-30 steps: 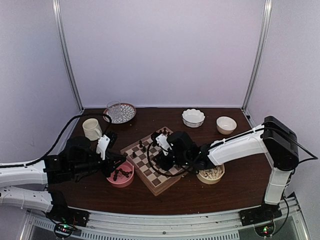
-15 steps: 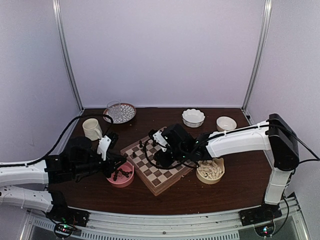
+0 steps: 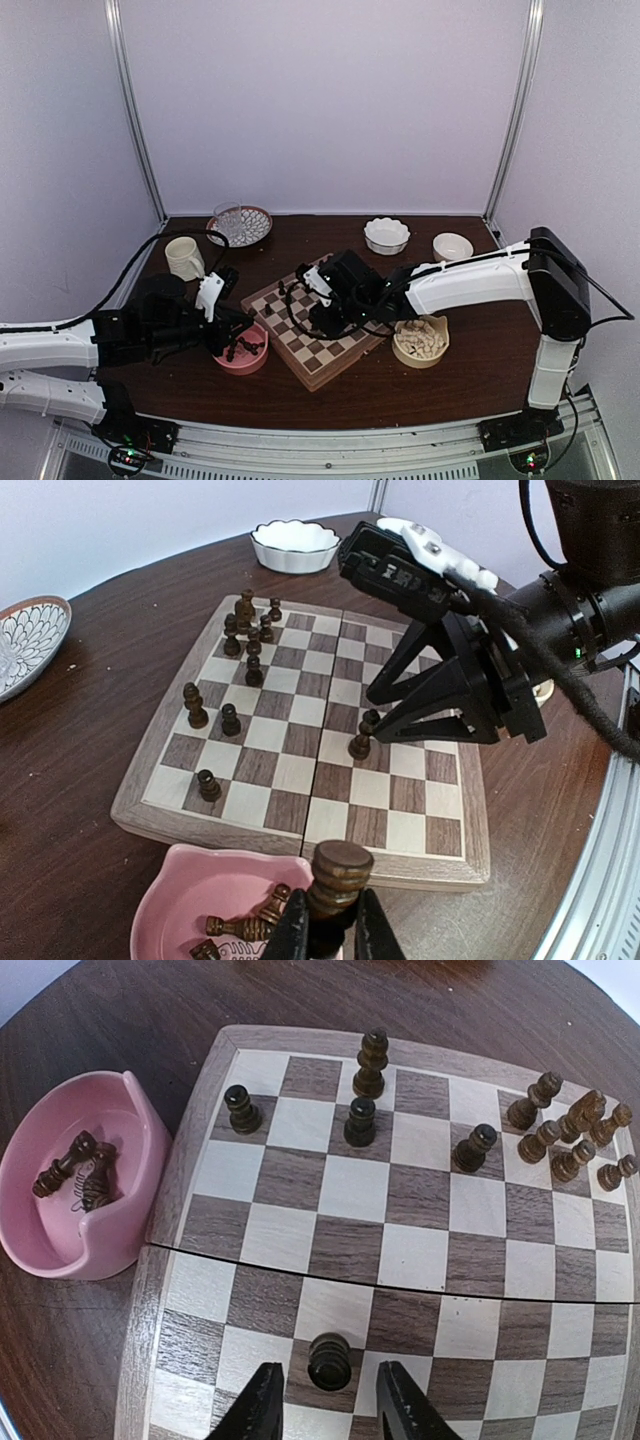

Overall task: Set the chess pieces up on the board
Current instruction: Pick up the queen from the chessboard.

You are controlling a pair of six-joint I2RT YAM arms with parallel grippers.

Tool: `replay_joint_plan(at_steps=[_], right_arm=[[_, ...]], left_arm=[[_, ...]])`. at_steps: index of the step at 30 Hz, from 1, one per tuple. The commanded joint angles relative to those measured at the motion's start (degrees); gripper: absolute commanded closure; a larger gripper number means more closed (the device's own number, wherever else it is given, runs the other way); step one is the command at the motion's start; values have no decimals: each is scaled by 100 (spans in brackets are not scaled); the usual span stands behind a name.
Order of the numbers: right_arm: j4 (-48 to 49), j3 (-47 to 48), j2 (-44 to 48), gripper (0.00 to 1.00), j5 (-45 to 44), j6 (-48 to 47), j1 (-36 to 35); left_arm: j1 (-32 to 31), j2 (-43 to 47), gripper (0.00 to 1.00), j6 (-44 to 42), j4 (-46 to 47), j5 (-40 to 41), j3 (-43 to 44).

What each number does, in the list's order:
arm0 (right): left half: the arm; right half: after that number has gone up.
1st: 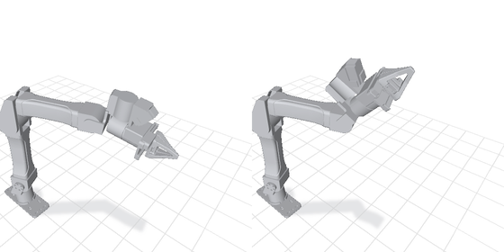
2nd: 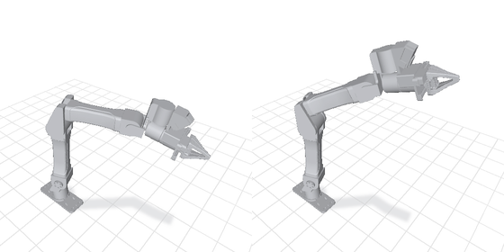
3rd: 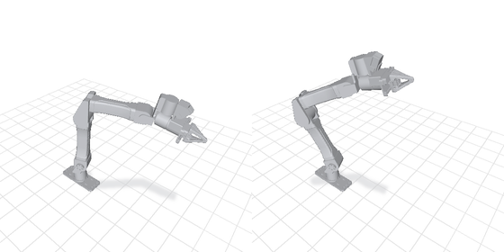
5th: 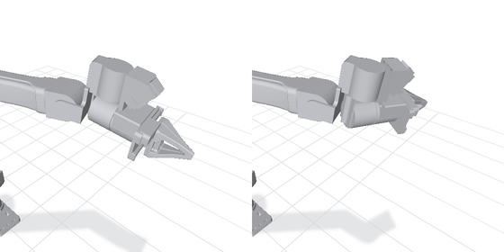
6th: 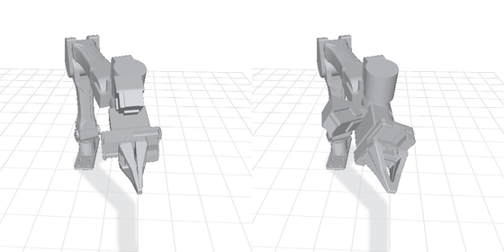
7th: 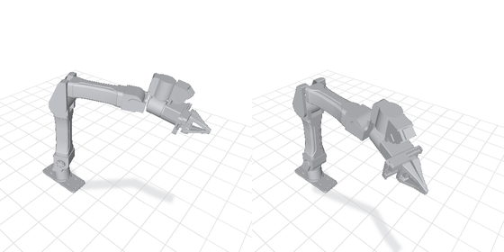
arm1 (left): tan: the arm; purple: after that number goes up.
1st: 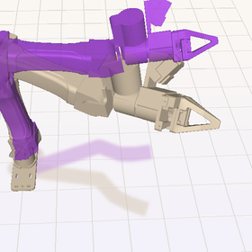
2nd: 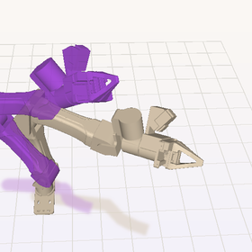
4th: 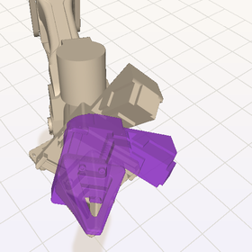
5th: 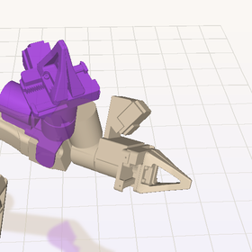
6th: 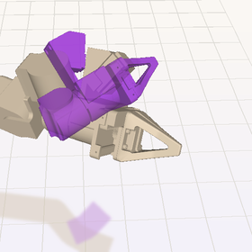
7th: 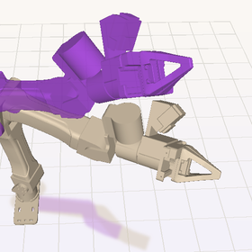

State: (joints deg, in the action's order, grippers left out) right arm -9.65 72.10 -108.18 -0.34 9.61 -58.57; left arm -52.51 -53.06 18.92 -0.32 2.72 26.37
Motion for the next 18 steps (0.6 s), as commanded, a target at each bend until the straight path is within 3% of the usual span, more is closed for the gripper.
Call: replay_joint_plan(at_steps=[1,9,18], right_arm=[[-63,171,-116,68,-90,33,17],[-29,156,-132,77,-106,33,16],[56,148,-168,79,-66,35,18]], left_arm=[[-7,-11,99,-90,102,-24,149],[-13,-34,99,-90,96,-48,157],[-9,-73,99,-90,67,-61,184]])
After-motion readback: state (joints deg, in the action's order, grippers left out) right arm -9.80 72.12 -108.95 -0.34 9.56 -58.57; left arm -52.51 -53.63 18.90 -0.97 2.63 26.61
